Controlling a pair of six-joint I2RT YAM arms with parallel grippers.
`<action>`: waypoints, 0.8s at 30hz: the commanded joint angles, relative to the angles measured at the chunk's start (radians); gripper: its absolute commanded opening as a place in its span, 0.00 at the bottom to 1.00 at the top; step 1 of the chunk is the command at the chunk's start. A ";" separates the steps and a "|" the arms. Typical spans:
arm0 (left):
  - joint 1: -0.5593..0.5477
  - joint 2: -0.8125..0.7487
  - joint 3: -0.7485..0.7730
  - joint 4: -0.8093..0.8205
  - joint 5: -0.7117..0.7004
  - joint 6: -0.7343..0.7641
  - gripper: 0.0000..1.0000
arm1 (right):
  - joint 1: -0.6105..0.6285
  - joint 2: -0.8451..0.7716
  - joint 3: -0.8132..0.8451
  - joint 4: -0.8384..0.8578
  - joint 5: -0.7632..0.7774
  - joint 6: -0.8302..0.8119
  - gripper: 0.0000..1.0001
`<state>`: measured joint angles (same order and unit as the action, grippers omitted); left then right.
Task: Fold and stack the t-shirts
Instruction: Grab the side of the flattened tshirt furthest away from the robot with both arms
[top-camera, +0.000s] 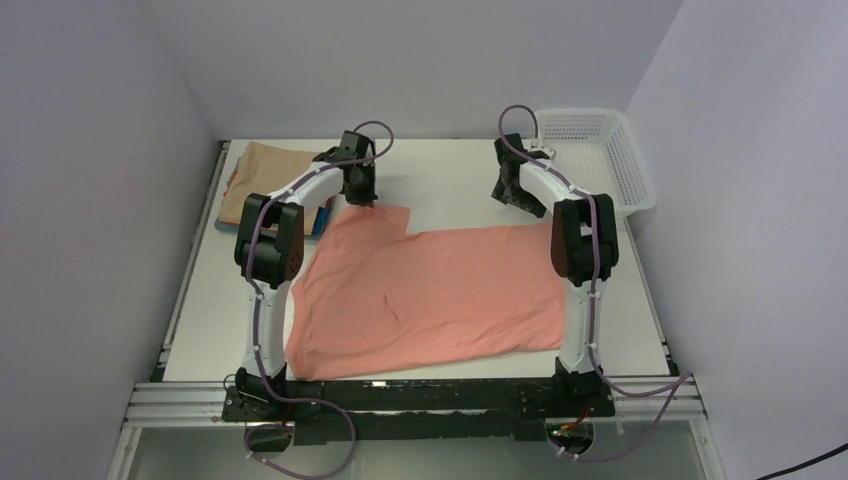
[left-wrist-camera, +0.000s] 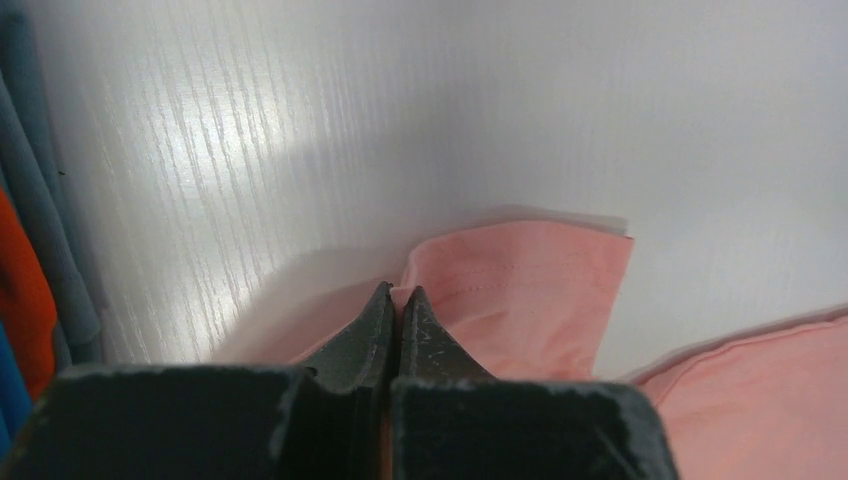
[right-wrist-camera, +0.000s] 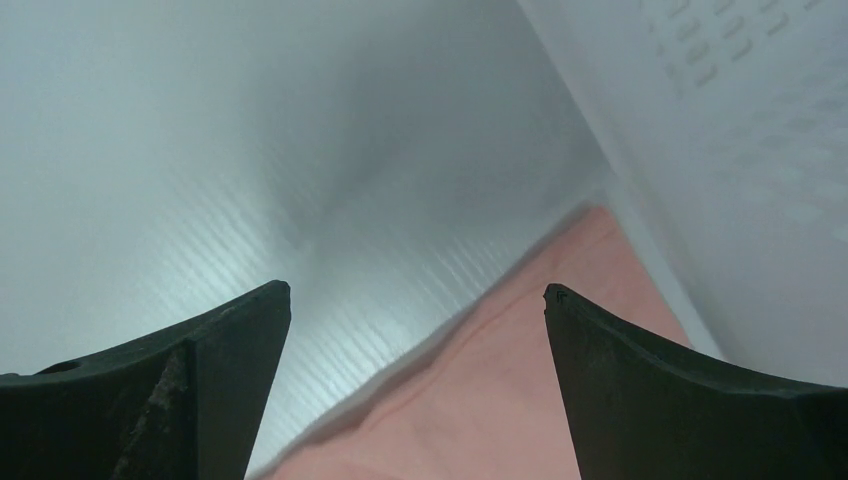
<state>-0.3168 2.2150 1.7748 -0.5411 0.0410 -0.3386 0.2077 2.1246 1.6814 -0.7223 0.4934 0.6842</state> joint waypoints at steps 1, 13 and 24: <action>-0.010 -0.065 -0.013 0.028 0.043 0.002 0.00 | 0.001 0.115 0.137 -0.114 0.093 -0.007 1.00; -0.020 -0.107 -0.037 0.005 -0.007 0.024 0.00 | 0.001 0.016 -0.081 -0.081 0.100 0.014 0.83; -0.021 -0.124 -0.065 0.034 0.011 0.047 0.00 | 0.001 -0.012 -0.134 -0.025 0.115 0.012 0.51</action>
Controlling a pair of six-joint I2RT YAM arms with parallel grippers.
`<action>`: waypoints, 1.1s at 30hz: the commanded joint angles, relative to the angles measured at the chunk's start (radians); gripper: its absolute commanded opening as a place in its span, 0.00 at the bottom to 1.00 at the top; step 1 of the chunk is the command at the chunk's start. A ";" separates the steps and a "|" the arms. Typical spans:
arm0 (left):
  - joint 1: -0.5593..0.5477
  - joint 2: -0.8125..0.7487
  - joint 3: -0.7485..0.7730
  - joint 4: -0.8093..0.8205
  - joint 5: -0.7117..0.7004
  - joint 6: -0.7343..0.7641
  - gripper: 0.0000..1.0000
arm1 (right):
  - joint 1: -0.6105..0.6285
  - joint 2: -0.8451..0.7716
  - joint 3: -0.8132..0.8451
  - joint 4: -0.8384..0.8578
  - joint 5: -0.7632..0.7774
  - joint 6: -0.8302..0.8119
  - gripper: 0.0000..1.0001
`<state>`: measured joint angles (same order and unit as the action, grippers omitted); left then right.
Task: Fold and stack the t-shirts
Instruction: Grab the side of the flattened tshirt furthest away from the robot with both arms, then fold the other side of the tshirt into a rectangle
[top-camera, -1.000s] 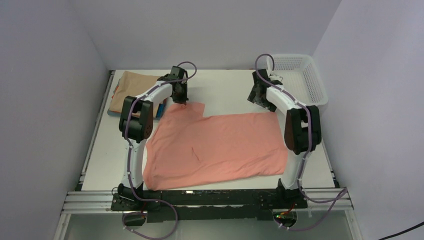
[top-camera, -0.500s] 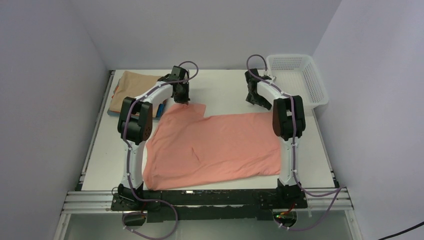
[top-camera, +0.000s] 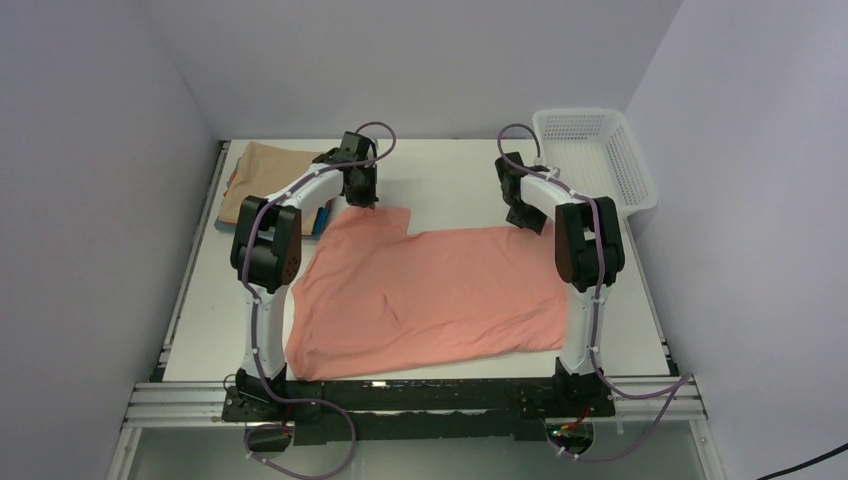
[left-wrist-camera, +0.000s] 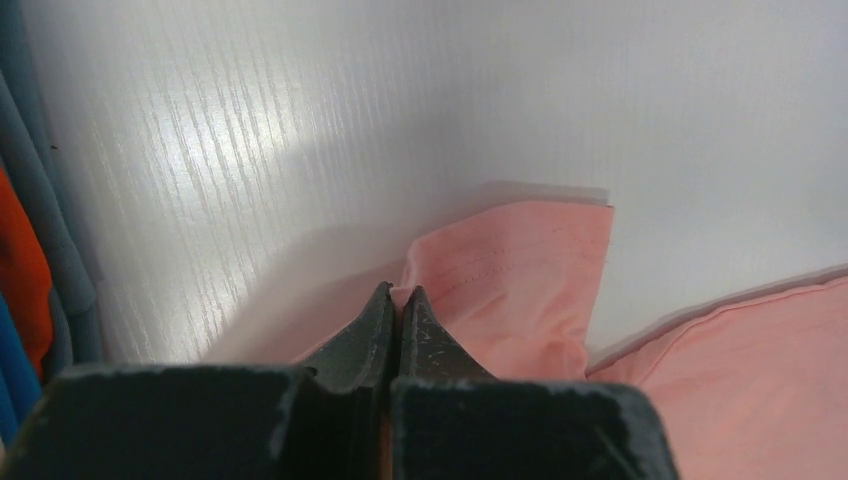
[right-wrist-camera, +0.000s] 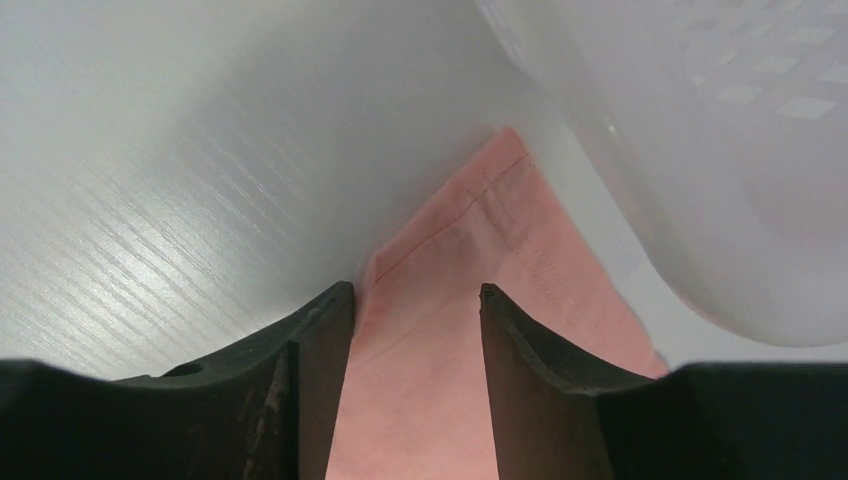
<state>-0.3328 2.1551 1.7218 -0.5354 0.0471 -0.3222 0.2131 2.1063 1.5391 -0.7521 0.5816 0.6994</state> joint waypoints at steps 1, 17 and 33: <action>-0.005 -0.069 -0.016 0.032 0.000 0.031 0.00 | -0.004 0.009 0.013 0.006 0.028 -0.003 0.48; -0.005 -0.128 -0.071 0.090 0.017 0.055 0.00 | -0.003 -0.008 -0.033 0.062 0.021 0.039 0.00; -0.021 -0.397 -0.432 0.328 0.150 0.184 0.00 | 0.039 -0.327 -0.272 0.215 -0.079 -0.095 0.00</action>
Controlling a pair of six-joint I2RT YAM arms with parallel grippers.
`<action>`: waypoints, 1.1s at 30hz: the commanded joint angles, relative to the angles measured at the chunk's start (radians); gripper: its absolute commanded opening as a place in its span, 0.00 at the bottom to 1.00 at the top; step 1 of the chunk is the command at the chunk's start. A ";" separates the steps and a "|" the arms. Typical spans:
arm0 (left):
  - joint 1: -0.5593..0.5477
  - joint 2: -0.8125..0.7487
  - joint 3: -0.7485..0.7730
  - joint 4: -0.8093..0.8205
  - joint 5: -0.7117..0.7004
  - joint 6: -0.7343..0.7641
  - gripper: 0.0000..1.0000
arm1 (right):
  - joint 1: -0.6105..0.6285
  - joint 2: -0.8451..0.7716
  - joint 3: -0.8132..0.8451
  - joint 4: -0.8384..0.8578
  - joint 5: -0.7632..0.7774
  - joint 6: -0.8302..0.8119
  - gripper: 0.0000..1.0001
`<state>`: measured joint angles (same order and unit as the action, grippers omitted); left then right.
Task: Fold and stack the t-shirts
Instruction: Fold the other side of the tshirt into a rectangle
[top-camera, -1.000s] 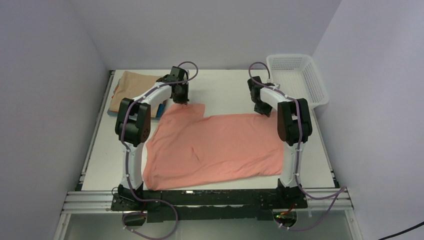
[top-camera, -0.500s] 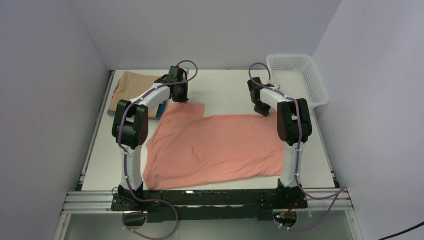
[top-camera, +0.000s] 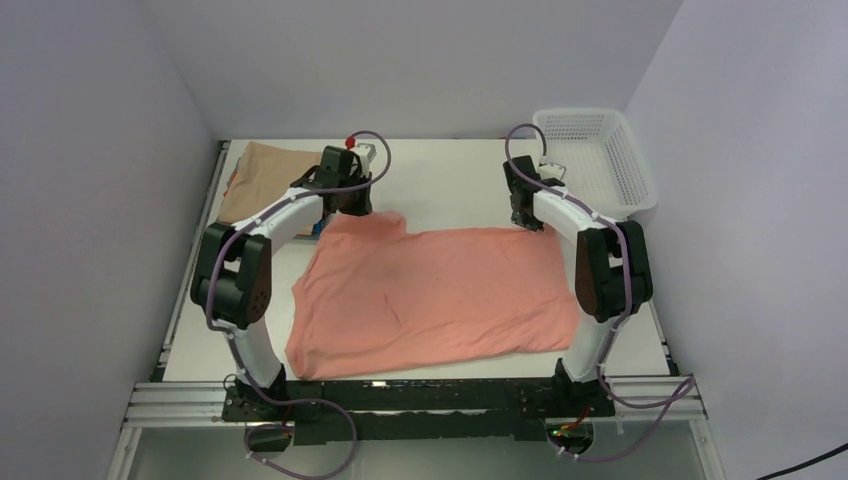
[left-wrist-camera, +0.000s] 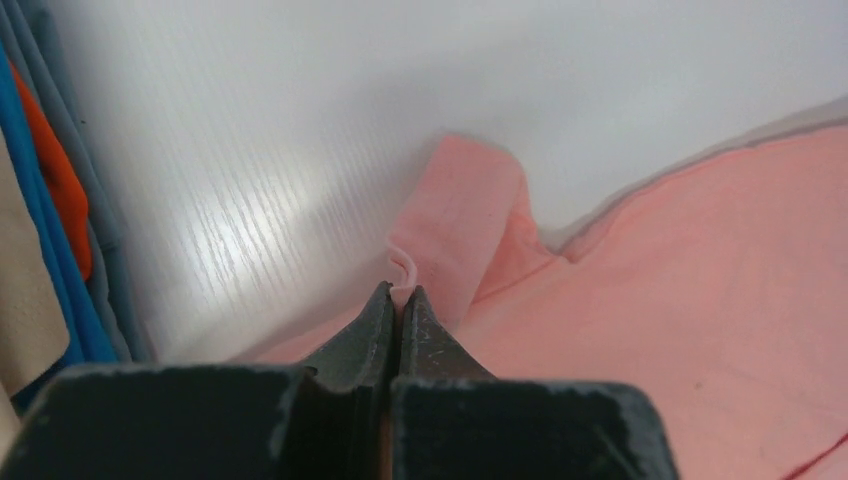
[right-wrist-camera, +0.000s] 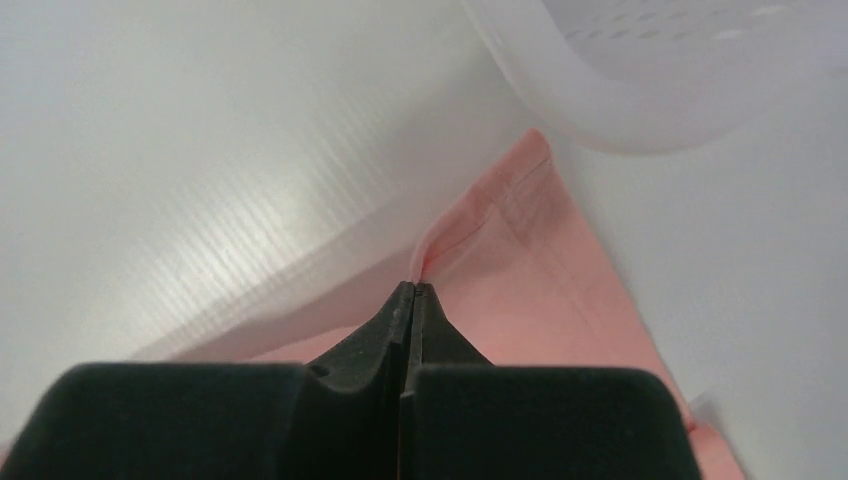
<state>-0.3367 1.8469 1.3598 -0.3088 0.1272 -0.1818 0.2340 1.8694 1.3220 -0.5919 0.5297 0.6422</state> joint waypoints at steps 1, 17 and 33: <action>-0.024 -0.104 -0.093 0.111 0.076 0.051 0.00 | 0.025 -0.109 -0.077 0.062 -0.029 -0.041 0.00; -0.179 -0.494 -0.495 0.178 -0.120 -0.068 0.00 | 0.068 -0.388 -0.331 0.016 -0.011 -0.047 0.00; -0.258 -0.904 -0.730 -0.017 -0.250 -0.309 0.00 | 0.062 -0.557 -0.426 -0.033 0.040 -0.106 0.00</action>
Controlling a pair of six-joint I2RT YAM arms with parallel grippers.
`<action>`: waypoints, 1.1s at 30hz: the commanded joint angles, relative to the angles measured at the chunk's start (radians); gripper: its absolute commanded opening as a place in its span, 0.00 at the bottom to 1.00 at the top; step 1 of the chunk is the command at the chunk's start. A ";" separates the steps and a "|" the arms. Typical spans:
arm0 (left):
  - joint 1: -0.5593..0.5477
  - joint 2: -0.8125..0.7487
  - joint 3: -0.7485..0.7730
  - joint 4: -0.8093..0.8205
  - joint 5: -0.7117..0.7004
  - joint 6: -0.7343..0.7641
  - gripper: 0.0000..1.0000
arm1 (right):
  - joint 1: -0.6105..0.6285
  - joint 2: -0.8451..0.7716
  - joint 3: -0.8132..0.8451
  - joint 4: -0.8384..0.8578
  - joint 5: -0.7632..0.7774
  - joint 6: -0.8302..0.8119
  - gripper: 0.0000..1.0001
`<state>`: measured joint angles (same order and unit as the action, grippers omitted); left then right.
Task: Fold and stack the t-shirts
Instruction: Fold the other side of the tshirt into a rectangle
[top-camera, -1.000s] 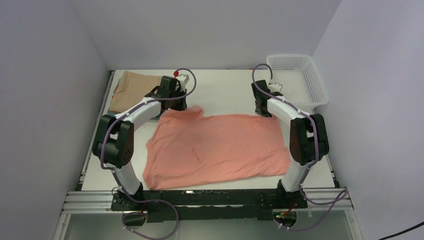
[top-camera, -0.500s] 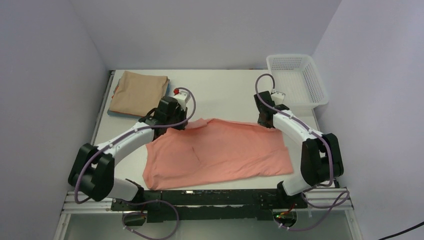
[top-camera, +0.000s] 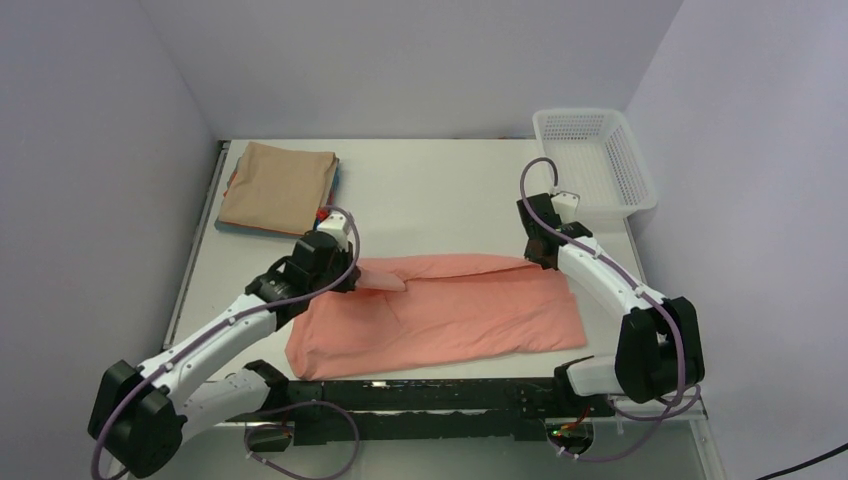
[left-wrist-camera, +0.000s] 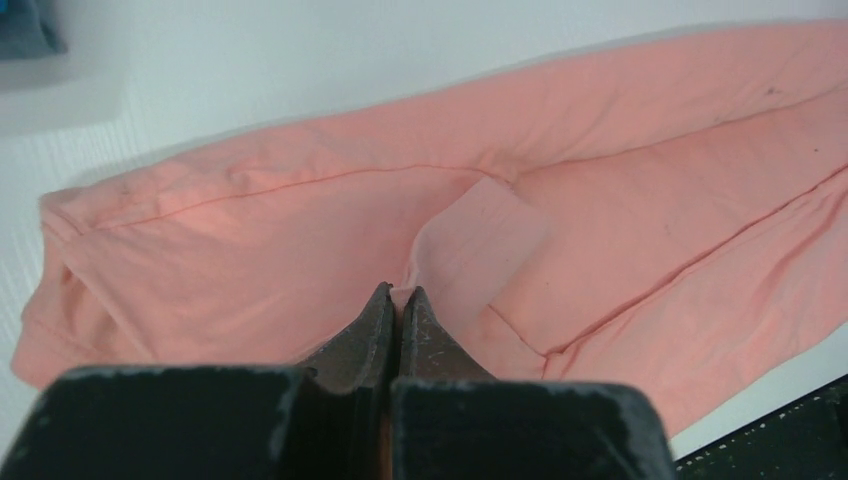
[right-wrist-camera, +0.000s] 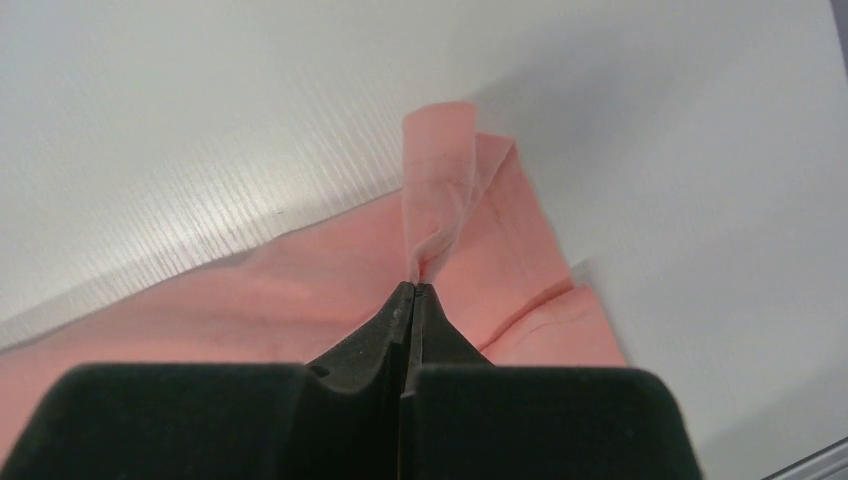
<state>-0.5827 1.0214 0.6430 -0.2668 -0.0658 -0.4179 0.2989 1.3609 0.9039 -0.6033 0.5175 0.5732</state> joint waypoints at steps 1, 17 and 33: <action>-0.011 -0.102 -0.027 -0.067 -0.057 -0.085 0.00 | -0.003 -0.051 -0.009 -0.025 0.058 -0.037 0.00; -0.021 -0.446 -0.174 -0.230 0.036 -0.209 0.00 | -0.008 -0.072 -0.041 -0.043 0.066 -0.050 0.00; -0.092 -0.450 -0.288 -0.301 0.165 -0.356 0.09 | -0.009 0.000 -0.096 -0.078 0.058 0.053 0.01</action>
<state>-0.6495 0.5797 0.3771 -0.5133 0.0586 -0.6876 0.2951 1.3361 0.8211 -0.6487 0.5491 0.5606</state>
